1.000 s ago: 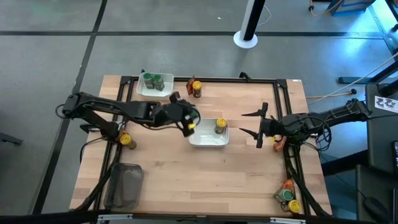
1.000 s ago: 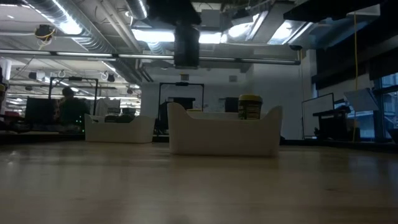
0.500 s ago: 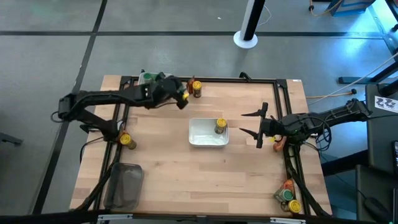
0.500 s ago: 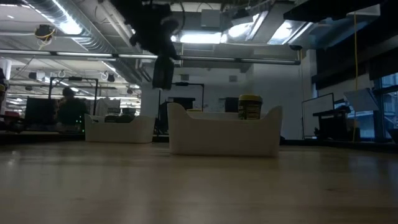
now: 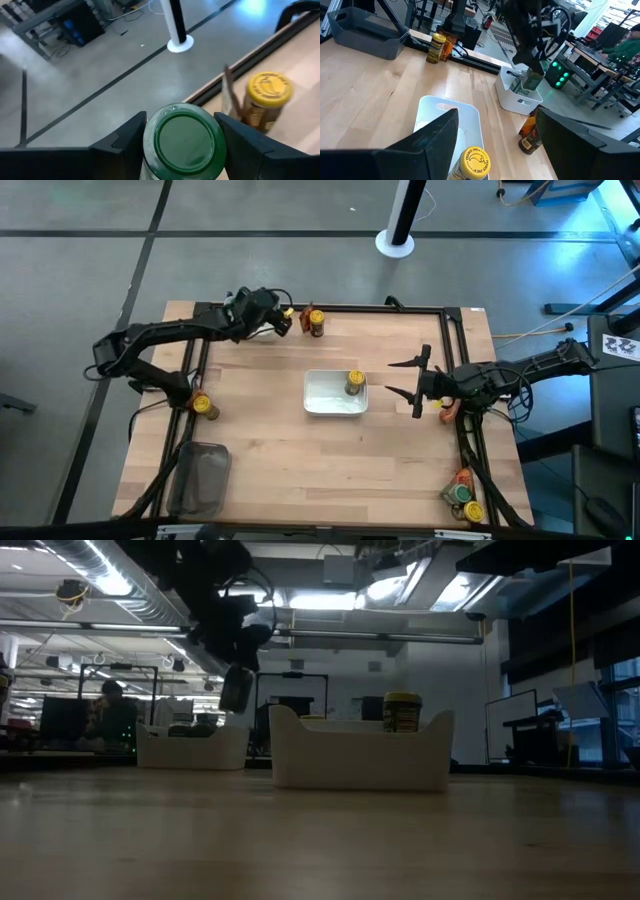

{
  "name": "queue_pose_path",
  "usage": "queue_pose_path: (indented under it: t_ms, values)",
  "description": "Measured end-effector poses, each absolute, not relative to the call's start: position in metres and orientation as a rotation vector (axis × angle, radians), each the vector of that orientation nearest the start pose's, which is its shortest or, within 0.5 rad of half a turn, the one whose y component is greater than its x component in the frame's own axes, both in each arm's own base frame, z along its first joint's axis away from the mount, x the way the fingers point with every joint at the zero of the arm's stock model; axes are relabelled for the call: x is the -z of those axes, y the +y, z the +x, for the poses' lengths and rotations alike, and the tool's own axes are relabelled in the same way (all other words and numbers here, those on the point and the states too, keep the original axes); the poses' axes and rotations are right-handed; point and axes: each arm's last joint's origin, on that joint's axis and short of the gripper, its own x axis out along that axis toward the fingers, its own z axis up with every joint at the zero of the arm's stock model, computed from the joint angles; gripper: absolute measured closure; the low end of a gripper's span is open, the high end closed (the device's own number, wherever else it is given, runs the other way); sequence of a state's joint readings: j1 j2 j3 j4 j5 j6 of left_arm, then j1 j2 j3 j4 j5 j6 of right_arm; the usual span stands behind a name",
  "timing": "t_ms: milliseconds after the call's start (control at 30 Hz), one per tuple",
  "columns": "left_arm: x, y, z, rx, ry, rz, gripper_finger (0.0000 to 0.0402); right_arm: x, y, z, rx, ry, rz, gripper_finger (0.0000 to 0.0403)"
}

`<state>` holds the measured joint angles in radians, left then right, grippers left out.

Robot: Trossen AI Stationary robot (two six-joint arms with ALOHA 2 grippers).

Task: Sort spices by type
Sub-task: Put the green seasoning bottle into the top white bin

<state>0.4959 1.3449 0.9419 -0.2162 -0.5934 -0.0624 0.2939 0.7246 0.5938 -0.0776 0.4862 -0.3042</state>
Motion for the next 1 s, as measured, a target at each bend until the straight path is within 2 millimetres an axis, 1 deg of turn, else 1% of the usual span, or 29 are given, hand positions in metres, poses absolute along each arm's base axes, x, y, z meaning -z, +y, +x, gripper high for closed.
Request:
queue_pose_path:
  t_ms: [267,433,633,833,1000]
  values:
    - [-0.253,0.166,0.233,-1.091,0.566,-0.069,0.021,-0.287,0.035,0.161,0.161,0.221,-0.382,0.0139]
    - [-0.244,0.173,0.227,-1.08,0.515,-0.121,0.0203,-0.287,0.035,0.161,0.16,0.221,-0.391,0.0139]
    - [-0.231,0.18,0.217,-1.103,0.501,-0.145,0.0208,-0.287,0.035,0.161,0.16,0.222,-0.397,0.0139]
    - [-0.218,0.184,0.206,-1.143,0.481,-0.182,0.0203,-0.287,0.035,0.161,0.159,0.221,-0.4,0.0139]
    - [-0.21,0.184,0.203,-1.112,0.433,-0.208,0.0201,-0.287,0.035,0.161,0.159,0.217,-0.413,0.0139]
